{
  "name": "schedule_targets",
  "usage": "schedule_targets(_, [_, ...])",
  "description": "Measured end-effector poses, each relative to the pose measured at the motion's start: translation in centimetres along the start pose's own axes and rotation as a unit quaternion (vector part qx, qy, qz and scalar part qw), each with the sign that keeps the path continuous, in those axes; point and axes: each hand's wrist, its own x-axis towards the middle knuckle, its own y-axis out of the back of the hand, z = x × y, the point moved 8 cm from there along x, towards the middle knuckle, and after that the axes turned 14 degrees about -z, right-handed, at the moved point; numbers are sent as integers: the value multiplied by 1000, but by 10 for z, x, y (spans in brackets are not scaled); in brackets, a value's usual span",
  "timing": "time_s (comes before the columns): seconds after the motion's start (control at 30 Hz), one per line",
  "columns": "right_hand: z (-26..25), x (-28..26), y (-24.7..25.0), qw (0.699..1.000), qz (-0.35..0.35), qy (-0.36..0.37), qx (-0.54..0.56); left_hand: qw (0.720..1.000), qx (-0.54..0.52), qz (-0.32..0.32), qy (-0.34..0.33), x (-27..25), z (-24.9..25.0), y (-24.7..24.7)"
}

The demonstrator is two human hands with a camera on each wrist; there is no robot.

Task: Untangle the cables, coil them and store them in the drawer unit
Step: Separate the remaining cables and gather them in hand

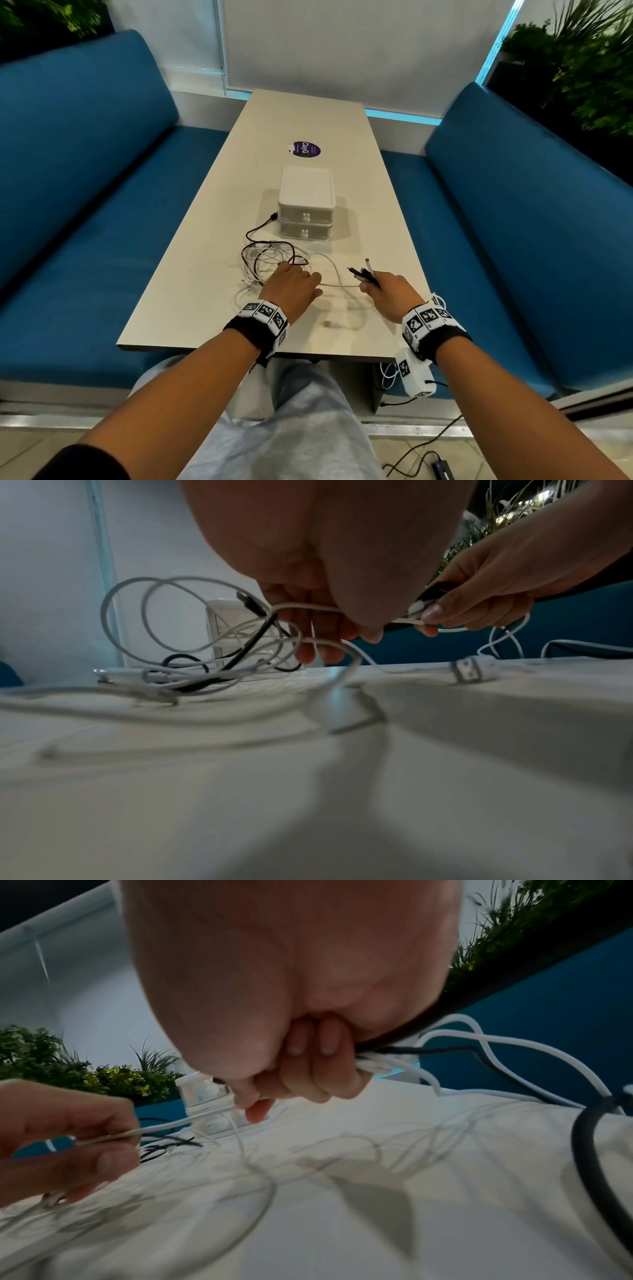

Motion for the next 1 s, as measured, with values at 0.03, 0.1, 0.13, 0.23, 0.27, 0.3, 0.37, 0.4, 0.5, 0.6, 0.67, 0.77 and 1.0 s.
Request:
schedule_targets(0.03, [3, 0, 3, 1000, 4, -7, -4, 1000, 4, -3, 7, -1, -2, -1])
schedule_targets(0.1, [18, -2, 9, 999, 15, -33, -11, 999, 4, -11, 34, -3, -12, 0])
schedule_targets(0.13, [27, -3, 13, 998, 22, -50, -9, 999, 7, -17, 48, -4, -17, 0])
schedule_targets(0.23, [54, -8, 17, 994, 40, -104, 12, 998, 23, -34, 42, -5, -17, 1])
schedule_targets(0.27, [57, -9, 17, 992, 48, -113, 22, 998, 23, -39, 33, -5, -14, 1])
schedule_targets(0.3, [56, -10, 16, 991, 61, -117, 27, 999, 18, -43, 28, -5, -10, 1])
schedule_targets(0.37, [49, -10, 15, 989, 94, -112, 35, 998, 3, -55, 30, -3, -4, 1])
schedule_targets(0.4, [44, -11, 15, 987, 112, -106, 45, 998, -2, -63, 32, -2, -1, 0])
schedule_targets(0.5, [28, -12, 13, 981, 154, -70, 94, 996, -4, -83, 36, -2, 4, -3])
schedule_targets(0.6, [9, -14, 6, 977, 156, -21, 143, 995, 0, -89, 34, -4, 9, -2])
schedule_targets(0.67, [-6, -13, -2, 980, 139, 13, 142, 996, 4, -82, 31, -4, 15, 2])
schedule_targets(0.77, [-26, -10, -17, 984, 96, 55, 136, 997, 25, -68, 22, -3, 24, 8])
schedule_targets(1.0, [-46, -9, -37, 989, 10, 106, 100, 995, 49, -80, -24, 2, 33, 5])
